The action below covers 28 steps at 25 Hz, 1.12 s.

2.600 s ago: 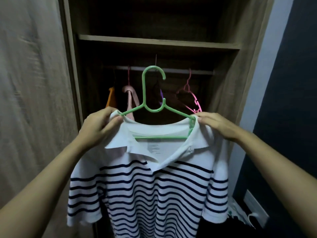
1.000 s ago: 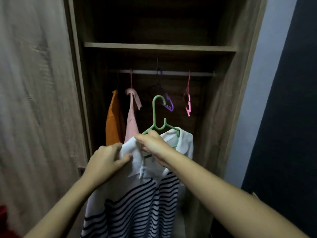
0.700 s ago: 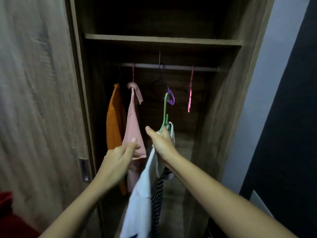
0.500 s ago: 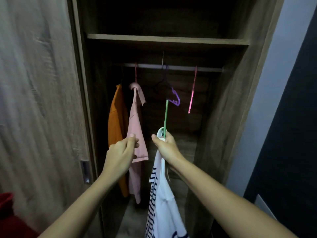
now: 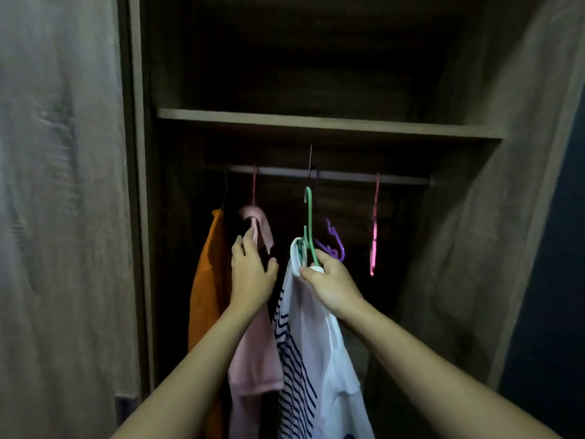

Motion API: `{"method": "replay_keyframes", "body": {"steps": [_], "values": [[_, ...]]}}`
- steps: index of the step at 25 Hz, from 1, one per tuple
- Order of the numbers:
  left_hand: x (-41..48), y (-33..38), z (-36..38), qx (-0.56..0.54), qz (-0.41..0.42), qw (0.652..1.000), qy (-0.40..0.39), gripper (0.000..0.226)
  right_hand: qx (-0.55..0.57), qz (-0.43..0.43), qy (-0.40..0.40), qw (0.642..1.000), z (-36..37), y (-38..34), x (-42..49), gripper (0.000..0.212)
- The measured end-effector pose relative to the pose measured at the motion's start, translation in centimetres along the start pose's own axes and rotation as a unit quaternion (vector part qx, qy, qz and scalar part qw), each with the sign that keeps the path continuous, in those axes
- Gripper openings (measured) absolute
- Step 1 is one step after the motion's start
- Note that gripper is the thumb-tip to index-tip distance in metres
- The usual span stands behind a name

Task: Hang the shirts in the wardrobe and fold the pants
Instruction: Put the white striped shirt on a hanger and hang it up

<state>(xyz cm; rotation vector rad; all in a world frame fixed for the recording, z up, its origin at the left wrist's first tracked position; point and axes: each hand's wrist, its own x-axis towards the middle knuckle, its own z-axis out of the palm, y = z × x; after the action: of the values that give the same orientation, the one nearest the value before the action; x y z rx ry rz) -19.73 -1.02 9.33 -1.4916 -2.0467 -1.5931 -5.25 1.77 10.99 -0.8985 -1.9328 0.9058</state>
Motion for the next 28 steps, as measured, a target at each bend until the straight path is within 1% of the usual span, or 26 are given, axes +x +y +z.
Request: {"method": "replay_keyframes", "body": {"steps": [1, 3, 4, 5, 8, 10, 14, 16, 17, 19, 20, 22, 24, 28], "values": [[0.9, -0.6, 0.6, -0.011, -0.010, 1.000, 0.009, 0.075, -0.007, -0.004, 0.005, 1.000, -0.1, -0.3, 1.1, 0.042], [2.6, -1.9, 1.1, -0.021, -0.058, 0.998, 0.030, 0.070, -0.012, -0.007, 0.014, 1.000, 0.1, -0.5, 3.4, 0.047], [3.1, -2.4, 1.0, -0.018, -0.082, 0.996, 0.034, 0.066, -0.017, -0.009, 0.020, 1.000, 0.2, -0.6, 4.4, 0.047], [3.6, -3.0, 0.9, -0.006, -0.085, 0.996, 0.028, 0.064, -0.028, -0.011, 0.025, 0.999, 0.5, -0.6, 5.6, 0.046], [4.3, -3.4, 1.1, 0.041, -0.029, 0.999, -0.020, 0.068, -0.054, -0.018, 0.033, 0.998, 1.4, -0.7, 9.6, 0.043], [4.7, -3.4, 1.2, 0.038, -0.025, 0.998, -0.037, 0.072, -0.068, -0.015, 0.042, 0.997, 2.0, -1.1, 12.4, 0.041], [5.0, -3.4, 0.7, -0.009, -0.036, 0.997, -0.071, 0.081, -0.059, 0.003, 0.028, 0.998, 2.6, -2.4, 17.4, 0.019], [5.1, -3.3, 0.4, -0.010, -0.036, 0.996, -0.086, 0.082, -0.041, 0.019, 0.026, 0.999, 3.0, -3.1, 19.4, 0.010], [5.2, -3.3, 0.3, -0.009, -0.037, 0.995, -0.094, 0.084, -0.037, 0.034, 0.028, 0.998, 3.3, -3.3, 20.0, 0.011], [5.2, -3.4, 0.1, -0.017, -0.036, 0.994, -0.106, 0.085, -0.047, 0.053, 0.022, 0.997, 3.7, -3.2, 20.6, 0.025], [5.1, -3.4, 0.0, -0.018, -0.035, 0.993, -0.110, 0.085, -0.053, 0.058, 0.019, 0.997, 4.1, -2.8, 20.6, 0.025], [4.9, -3.5, -0.1, -0.020, -0.032, 0.993, -0.115, 0.083, -0.046, 0.072, 0.010, 0.996, 4.9, -1.8, 20.4, 0.014], [4.8, -3.7, 0.1, -0.017, -0.028, 0.993, -0.117, 0.083, -0.039, 0.063, 0.013, 0.997, 5.4, -1.2, 19.9, 0.011], [4.8, -3.3, -0.4, -0.001, -0.027, 0.992, -0.122, 0.082, -0.086, 0.053, 0.004, 0.995, 4.0, -1.9, 18.8, 0.024]]}}
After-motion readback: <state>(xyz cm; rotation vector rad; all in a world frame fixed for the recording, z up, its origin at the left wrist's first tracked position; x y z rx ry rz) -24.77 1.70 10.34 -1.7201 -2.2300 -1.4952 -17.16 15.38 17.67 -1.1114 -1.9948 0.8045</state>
